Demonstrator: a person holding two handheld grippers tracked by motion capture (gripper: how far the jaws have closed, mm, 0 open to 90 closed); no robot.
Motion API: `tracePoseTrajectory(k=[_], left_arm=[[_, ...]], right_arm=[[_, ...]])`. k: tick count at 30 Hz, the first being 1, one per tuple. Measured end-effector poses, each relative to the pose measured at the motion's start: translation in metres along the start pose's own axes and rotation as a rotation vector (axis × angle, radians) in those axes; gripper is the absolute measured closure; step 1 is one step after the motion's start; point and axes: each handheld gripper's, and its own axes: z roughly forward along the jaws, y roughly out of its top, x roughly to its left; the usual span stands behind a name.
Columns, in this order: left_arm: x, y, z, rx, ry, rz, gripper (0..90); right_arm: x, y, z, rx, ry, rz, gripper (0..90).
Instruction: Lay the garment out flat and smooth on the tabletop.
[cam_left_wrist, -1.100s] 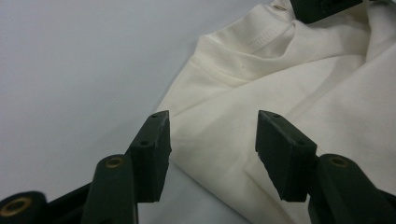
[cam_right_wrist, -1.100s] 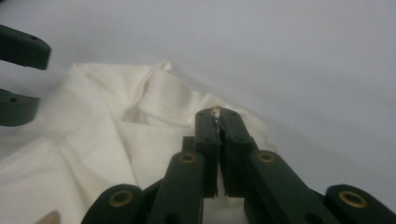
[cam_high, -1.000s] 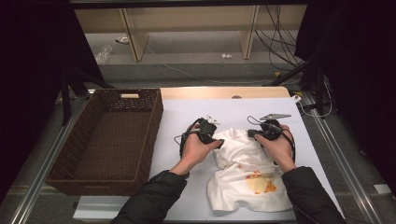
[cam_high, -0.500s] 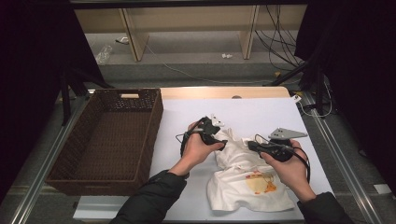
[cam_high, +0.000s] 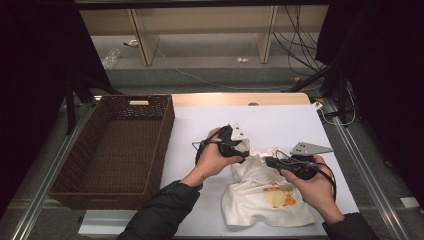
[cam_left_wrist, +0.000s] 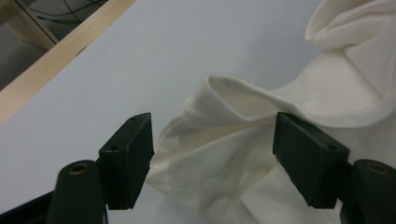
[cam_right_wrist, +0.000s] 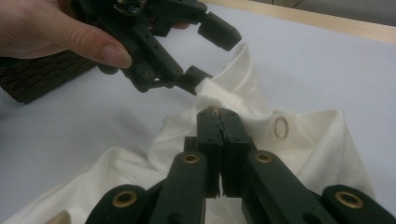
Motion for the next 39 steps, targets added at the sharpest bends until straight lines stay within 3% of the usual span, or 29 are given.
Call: tracePoseTrajectory(k=[5, 11, 15, 18, 23, 29, 32, 34, 36, 39], left_arm=[[0.000, -0.001, 0.004, -0.025, -0.041, 0.029, 26.7], [-0.005, -0.002, 0.009, -0.028, -0.089, 0.093, 26.5], [-0.009, -0.002, 0.009, -0.014, -0.118, 0.124, 50.3], [-0.014, -0.001, 0.007, -0.006, -0.116, 0.142, 69.2], [-0.019, 0.001, 0.001, -0.009, -0.134, 0.113, 89.4], [-0.027, -0.003, -0.007, -0.015, -0.135, 0.069, 89.7], [-0.033, -0.005, -0.012, -0.046, -0.150, 0.039, 88.6], [-0.037, -0.005, -0.016, -0.057, -0.119, 0.043, 74.8], [-0.040, -0.004, -0.020, -0.082, -0.099, 0.052, 55.4], [-0.044, 0.001, -0.024, -0.103, -0.105, 0.117, 43.2]], right_arm=[[0.002, 0.001, -0.001, 0.006, 0.016, -0.001, 89.0], [0.003, 0.002, 0.000, 0.006, 0.033, -0.003, 88.9], [0.004, 0.002, 0.001, 0.007, 0.036, -0.002, 88.9], [0.003, 0.002, 0.000, 0.010, 0.037, 0.000, 88.9], [0.002, 0.003, -0.002, -0.012, 0.031, 0.007, 88.9], [-0.001, 0.002, -0.006, -0.018, 0.000, -0.001, 88.9], [-0.001, 0.001, -0.007, -0.015, -0.007, 0.005, 88.9], [-0.001, 0.001, -0.007, -0.018, -0.012, 0.004, 88.9], [-0.002, 0.000, -0.007, -0.012, -0.014, 0.004, 88.9], [-0.002, -0.001, -0.005, -0.009, -0.009, 0.008, 88.9]])
